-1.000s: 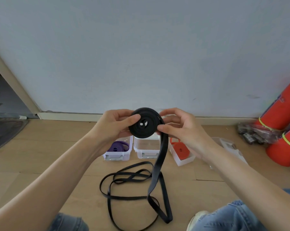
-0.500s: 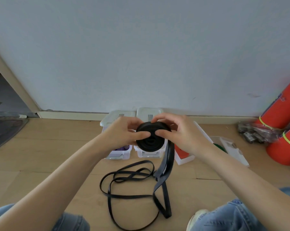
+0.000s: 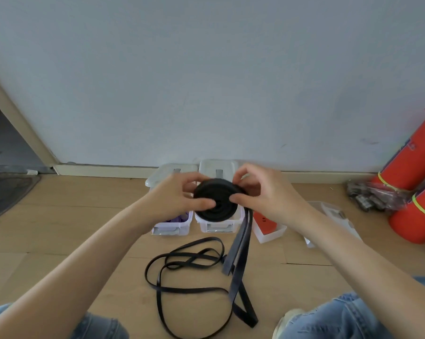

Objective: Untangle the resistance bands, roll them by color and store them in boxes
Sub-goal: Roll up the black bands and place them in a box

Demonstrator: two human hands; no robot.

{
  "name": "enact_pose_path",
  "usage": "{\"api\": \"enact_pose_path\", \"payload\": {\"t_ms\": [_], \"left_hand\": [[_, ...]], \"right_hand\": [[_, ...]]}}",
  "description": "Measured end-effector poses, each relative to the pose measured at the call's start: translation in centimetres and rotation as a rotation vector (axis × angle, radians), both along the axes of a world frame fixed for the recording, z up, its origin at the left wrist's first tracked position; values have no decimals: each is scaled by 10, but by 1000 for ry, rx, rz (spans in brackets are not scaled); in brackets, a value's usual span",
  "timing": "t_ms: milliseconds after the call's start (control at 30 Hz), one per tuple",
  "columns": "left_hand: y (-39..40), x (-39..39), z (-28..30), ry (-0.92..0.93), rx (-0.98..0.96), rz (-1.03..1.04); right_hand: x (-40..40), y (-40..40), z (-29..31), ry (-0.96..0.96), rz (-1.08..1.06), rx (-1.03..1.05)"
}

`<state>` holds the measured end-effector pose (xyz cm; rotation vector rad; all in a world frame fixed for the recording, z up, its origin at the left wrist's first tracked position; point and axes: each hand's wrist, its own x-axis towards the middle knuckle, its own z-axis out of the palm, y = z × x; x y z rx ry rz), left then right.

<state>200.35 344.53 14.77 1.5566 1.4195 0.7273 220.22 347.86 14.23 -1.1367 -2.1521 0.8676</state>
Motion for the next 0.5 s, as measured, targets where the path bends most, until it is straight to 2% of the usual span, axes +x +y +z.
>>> {"api": "enact_pose_path", "payload": {"t_ms": [67,100,200,267,333,433,500], "left_hand": [[-1,3,-4,77,13,-19],[-1,4,-6,66,12,-5],[0,2,-3,-42,27,50],[2,2,-1,-245,35,149],[4,4,0,-406,10,246],[3,5,0,-473,-34,291],[2,2,2,-393,-71,211]], "right_hand": [[-1,-1,-1,-103,41,49],[-1,-1,-1,-89,47,36],[0,1,0,213,-2,-152],[-1,2,-1,424,-48,-295],[-6,-1,-6,513,-98,-362],[-10,-5,-9,517,-136,-334],[-7,-4,-6,457,-116,-278]]}}
